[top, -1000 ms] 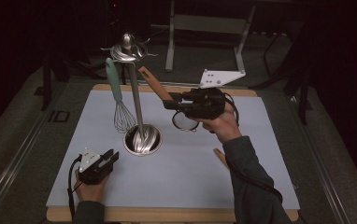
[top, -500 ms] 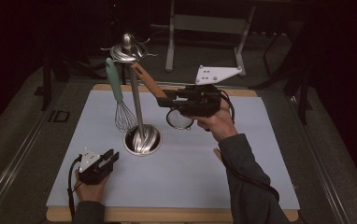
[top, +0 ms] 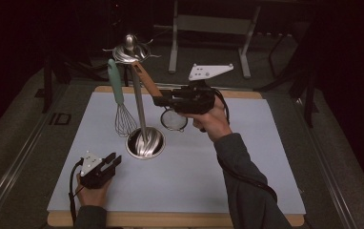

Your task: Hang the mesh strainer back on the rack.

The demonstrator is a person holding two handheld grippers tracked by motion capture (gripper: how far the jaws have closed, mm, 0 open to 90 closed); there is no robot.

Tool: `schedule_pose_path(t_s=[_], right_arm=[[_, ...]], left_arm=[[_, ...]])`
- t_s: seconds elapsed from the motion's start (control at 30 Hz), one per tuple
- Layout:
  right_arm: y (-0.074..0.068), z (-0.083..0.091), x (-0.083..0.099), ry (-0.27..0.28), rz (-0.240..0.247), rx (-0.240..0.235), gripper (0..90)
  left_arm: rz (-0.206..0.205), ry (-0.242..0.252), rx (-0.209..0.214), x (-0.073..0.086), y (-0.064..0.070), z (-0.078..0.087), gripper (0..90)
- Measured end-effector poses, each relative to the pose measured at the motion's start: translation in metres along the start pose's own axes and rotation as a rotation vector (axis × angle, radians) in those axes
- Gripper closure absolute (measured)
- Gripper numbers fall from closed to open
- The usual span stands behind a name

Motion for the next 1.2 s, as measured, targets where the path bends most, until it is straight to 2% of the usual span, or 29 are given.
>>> schedule_pose_path(t_s=[0.17,0.4,0.53,0.8,1.2], right_arm=[[0.000,-0.010,0.000,-0.023,-0.017,0.037,70.0],[0.000,-0.018,0.001,-0.067,0.008,0.085,68.1],[-0.002,-0.019,0.000,-0.071,0.012,0.085,67.3],[-0.001,-0.015,0.008,-0.105,0.034,0.115,68.1],[0.007,-0.009,0.034,-0.213,0.088,0.204,68.8]], left_arm=[[0.001,0.001,0.001,0.000,0.000,0.000,70.0],[-0.001,0.000,0.001,0.000,0.000,0.000,69.9],[-0.002,0.001,0.003,0.000,0.000,0.000,69.8],[0.000,0.001,0.002,0.000,0.000,0.000,69.8],[0.000,-0.002,0.001,0.000,0.000,0.000,69.6]])
Point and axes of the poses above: each handheld gripper's, and its own axes: z roughly backward along the jaws, x roughly out of its underside, y roughly to its right, the point moved 7 cm from there along -z, roughly forward along the jaws, and after that the axes turned 11 degrees about -y, right-handed, at the moved point
